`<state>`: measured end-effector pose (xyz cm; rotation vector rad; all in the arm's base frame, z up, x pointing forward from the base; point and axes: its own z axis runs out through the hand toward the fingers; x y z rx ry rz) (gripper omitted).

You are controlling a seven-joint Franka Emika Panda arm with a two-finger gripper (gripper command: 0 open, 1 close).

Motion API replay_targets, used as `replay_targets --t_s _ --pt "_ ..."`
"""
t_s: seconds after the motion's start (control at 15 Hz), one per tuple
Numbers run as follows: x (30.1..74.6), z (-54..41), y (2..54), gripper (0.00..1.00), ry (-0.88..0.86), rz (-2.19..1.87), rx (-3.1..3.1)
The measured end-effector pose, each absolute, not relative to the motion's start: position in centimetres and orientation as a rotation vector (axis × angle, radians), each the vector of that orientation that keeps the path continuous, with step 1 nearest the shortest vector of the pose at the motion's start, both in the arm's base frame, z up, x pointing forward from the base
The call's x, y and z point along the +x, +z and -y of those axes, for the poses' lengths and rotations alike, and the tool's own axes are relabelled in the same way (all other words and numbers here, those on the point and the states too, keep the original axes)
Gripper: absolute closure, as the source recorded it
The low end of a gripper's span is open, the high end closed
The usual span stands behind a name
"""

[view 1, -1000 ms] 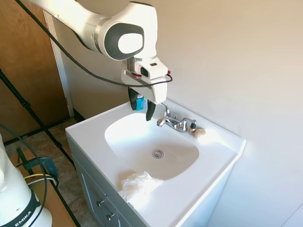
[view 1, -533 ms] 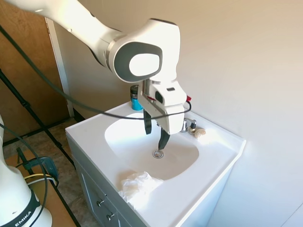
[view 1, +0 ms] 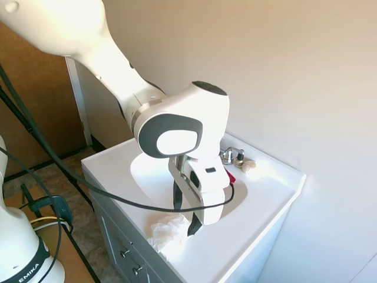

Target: Throw the tissue in the trash bin

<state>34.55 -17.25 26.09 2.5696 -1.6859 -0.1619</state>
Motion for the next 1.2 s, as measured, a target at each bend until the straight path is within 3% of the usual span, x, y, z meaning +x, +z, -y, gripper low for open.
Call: replay_targets --t_s 0.2,0.27,1.2 --pt "33.7 18.5 23.9 0.0 -0.191 1.698 2.561" --pt "33.5 18.8 23.4 1.0 -0.198 1.696 2.562" --pt "32.8 19.4 23.2 1.0 -0.208 1.683 2.626"
